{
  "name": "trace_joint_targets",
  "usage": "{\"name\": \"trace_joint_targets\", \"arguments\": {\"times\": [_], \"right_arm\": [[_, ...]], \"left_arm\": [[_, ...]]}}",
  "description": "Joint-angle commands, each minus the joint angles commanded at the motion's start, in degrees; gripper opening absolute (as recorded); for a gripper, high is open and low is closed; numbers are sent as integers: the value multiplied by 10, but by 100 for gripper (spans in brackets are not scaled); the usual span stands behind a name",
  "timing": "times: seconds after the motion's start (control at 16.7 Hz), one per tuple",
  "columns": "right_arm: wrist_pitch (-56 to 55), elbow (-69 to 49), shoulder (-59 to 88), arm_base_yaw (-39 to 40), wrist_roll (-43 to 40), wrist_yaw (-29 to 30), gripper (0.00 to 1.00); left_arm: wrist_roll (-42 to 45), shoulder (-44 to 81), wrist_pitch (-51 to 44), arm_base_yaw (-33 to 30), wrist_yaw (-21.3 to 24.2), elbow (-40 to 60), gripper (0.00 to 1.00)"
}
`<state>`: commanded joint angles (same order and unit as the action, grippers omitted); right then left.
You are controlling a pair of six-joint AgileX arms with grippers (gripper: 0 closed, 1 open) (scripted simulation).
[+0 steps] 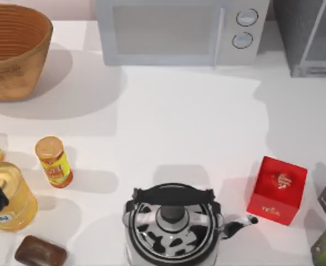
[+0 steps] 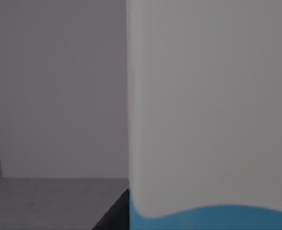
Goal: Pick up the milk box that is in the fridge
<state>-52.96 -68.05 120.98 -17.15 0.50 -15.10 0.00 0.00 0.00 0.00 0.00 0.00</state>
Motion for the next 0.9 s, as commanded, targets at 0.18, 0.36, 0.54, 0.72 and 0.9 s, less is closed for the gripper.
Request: {"name": "trace_joint_targets", "arguments": {"times": [0.18, 0.36, 0.54, 0.72, 0.9], "right_arm": [[-11, 23, -19, -11, 1, -4, 0], [-37, 94, -69, -19, 0, -20, 0], [-58, 193, -113, -29, 0, -32, 0], [-87, 244, -156, -41, 1, -48, 0], [-91, 250, -159, -46, 1, -49, 0]], "left_arm": [[0, 0, 0, 0, 0, 0, 100], [0, 0, 0, 0, 0, 0, 100], [0, 0, 0, 0, 0, 0, 100], [0, 0, 0, 0, 0, 0, 100], [0, 0, 0, 0, 0, 0, 100]]}}
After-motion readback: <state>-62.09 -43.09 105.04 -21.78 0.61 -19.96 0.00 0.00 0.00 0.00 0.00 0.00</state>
